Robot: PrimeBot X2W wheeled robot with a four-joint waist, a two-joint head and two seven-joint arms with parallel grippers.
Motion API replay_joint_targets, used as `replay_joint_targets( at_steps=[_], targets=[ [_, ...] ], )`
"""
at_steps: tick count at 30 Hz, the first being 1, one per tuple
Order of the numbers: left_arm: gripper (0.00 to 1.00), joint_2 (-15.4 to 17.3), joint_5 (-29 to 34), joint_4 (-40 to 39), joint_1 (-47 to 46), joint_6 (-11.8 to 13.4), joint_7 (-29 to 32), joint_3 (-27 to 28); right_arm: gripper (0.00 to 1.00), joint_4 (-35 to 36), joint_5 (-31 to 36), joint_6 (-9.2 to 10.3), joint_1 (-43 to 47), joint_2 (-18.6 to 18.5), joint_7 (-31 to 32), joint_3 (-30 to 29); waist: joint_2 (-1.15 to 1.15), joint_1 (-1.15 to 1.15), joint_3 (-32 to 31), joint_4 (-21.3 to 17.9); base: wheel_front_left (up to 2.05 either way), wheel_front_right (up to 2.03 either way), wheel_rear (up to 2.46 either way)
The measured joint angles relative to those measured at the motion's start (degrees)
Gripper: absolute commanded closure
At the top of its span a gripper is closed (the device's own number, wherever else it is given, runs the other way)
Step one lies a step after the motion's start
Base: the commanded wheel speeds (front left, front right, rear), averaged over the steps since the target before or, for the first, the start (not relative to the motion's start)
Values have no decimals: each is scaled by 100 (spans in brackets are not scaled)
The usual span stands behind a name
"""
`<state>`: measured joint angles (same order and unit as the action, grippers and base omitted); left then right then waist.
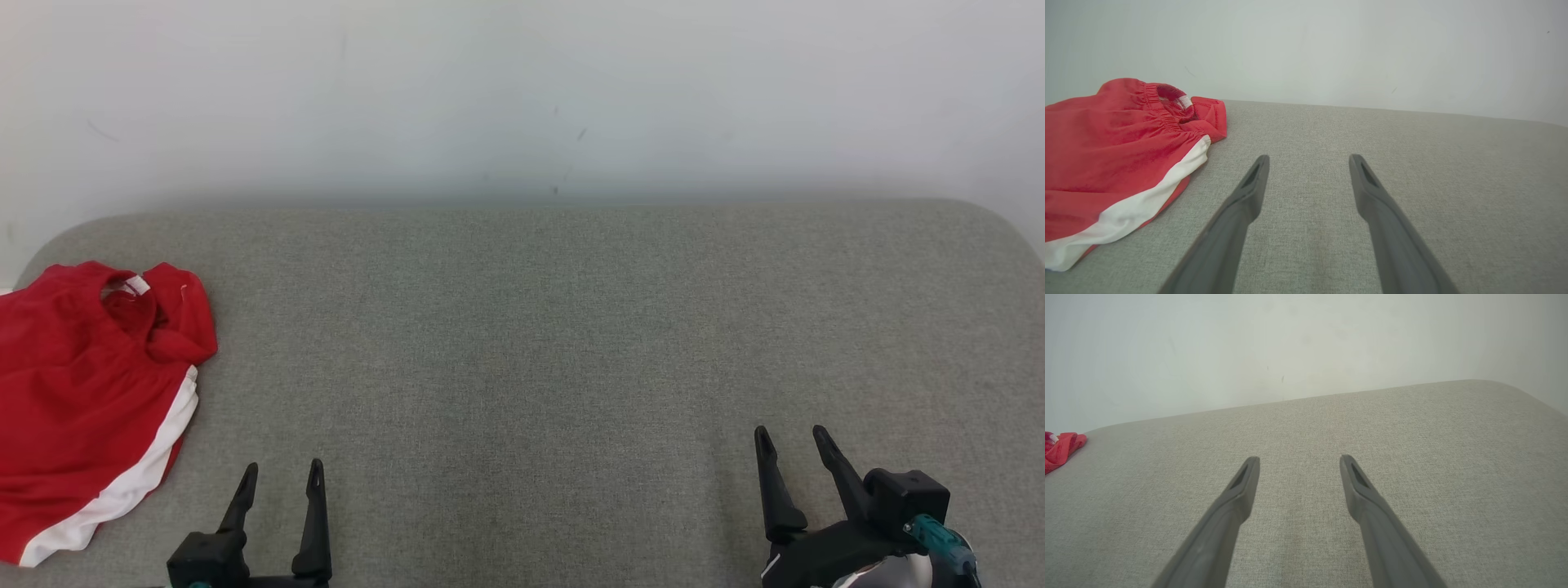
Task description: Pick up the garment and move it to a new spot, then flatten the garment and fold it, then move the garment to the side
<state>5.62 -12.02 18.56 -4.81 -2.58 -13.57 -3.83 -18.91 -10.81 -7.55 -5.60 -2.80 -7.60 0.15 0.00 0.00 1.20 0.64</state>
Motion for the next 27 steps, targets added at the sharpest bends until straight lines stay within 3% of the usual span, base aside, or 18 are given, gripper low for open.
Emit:
replay_joint_targets(
  at_steps=[13, 27],
  targets=[
    [0, -55, 497, 10, -1, -47, -147, 12, 0, -26, 413, 0, 42, -1, -87, 14, 0, 0, 21, 39, 0, 0, 0],
    [0, -120, 499, 57, -1, -94, -147, 73, 0, -69, 410, 0, 41, -2, -101, 16, 0, 0, 17, 46, 0, 0, 0]
  ],
)
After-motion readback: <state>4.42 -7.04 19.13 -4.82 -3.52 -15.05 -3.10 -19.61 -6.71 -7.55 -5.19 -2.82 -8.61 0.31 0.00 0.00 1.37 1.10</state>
